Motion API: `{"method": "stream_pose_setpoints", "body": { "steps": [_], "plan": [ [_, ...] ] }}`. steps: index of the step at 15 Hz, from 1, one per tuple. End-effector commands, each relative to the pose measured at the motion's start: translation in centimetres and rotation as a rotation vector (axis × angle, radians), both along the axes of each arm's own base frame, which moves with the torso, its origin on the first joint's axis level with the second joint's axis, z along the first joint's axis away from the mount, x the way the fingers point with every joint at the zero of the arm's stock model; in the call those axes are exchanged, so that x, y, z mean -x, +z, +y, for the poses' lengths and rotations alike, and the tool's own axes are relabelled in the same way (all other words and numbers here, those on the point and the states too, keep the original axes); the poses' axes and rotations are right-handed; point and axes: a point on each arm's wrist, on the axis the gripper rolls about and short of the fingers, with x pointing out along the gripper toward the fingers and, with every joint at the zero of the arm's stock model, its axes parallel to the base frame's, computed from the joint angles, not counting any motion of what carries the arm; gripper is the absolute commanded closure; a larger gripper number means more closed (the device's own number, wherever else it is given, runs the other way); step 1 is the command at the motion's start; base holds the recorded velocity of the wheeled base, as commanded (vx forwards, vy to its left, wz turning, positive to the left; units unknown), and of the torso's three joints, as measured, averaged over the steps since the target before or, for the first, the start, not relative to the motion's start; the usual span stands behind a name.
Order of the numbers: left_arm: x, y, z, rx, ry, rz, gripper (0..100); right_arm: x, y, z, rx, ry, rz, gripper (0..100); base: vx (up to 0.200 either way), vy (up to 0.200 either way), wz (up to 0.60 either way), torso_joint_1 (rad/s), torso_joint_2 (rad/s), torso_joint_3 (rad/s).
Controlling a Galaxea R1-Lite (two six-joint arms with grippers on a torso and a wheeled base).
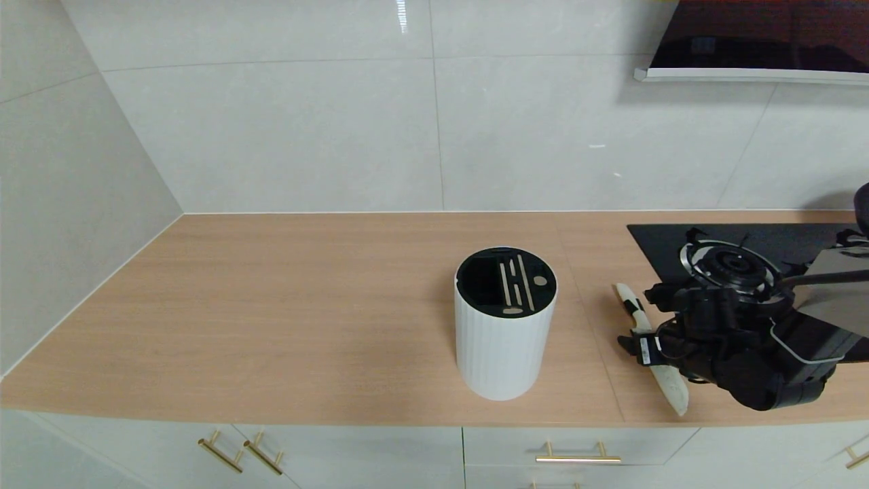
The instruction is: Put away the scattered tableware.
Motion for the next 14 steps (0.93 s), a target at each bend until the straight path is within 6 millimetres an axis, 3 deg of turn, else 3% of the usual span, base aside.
{"method": "stream_pose_setpoints", "body": {
  "steps": [1,9,11,14],
  "plan": [
    [0.0,0.0,0.0,0.0,0.001,0.0,0,-0.1,-0.1,-0.2,0.0,-0.004,0.004,100,0.0,0.0,0.0,0.0,0.0,0.0],
    [0.0,0.0,0.0,0.0,0.0,0.0,0,-0.1,0.0,-0.2,0.001,-0.005,-0.001,100,0.0,0.0,0.0,0.0,0.0,0.0],
    [0.0,0.0,0.0,0.0,0.001,0.0,0,0.1,1.3,-0.2,-0.002,-0.007,-0.032,100,0.0,0.0,0.0,0.0,0.0,0.0],
    [0.0,0.0,0.0,-0.003,0.001,0.0,0,1.3,5.1,-0.2,-0.016,0.0,-0.121,100,0.0,0.0,0.0,0.0,0.0,0.0]
  ]
}}
